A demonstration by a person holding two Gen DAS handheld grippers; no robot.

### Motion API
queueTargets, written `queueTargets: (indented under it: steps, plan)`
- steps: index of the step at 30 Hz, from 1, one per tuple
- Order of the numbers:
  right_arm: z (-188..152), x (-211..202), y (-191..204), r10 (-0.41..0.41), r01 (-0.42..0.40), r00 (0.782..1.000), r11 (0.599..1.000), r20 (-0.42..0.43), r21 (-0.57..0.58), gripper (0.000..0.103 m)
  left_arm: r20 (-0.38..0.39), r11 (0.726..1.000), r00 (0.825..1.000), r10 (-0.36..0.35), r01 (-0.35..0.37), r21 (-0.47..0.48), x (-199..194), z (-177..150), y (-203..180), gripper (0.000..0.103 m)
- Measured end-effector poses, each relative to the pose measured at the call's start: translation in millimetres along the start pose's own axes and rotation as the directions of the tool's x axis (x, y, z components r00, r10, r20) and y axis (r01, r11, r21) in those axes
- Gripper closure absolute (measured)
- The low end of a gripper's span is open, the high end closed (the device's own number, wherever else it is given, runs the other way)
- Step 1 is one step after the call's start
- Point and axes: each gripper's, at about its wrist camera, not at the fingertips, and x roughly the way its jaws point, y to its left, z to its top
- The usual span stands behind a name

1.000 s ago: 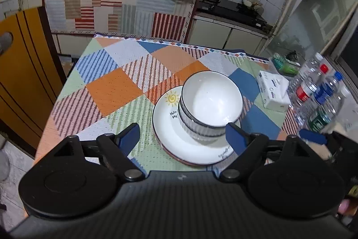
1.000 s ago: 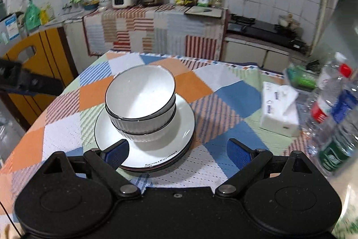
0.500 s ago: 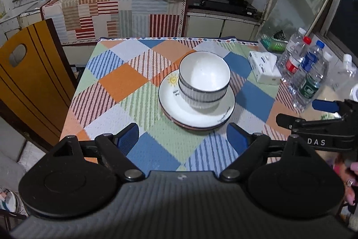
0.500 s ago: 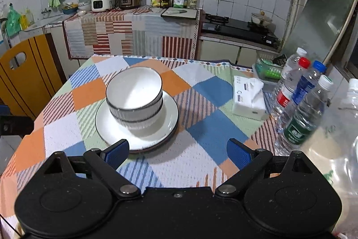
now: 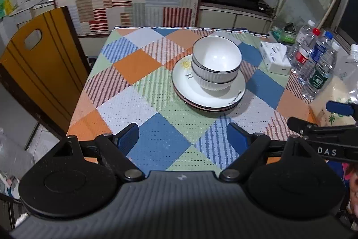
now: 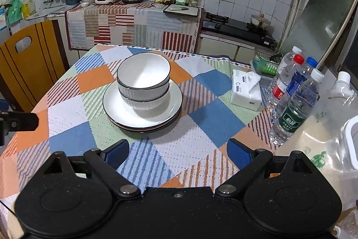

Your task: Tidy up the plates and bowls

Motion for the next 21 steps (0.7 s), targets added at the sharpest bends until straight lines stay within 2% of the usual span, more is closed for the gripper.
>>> queueTargets:
  steps: [6,11,21]
  plan:
    - [-6,3,8,0.005,-0.005,1.0,1.0,0.006,-0.014,0.007,0.05,1.0,0.999,0.014,-0.013,-0.009,-11,-6,2,0.017]
    - [-7,-2,11,0.008,-0.007,1.0,1.0,0.031,-0.009,0.007,0.061,0.999,0.997,0.049,-0.049,0.0,-11,-9,3,0.017]
    - [-8,-17,13,0.001,-0.001,0.999,1.0,0.044,0.018,0.007,0.104,0.997,0.992,0.069,-0.072,0.031,-14,-17,-3,0.017]
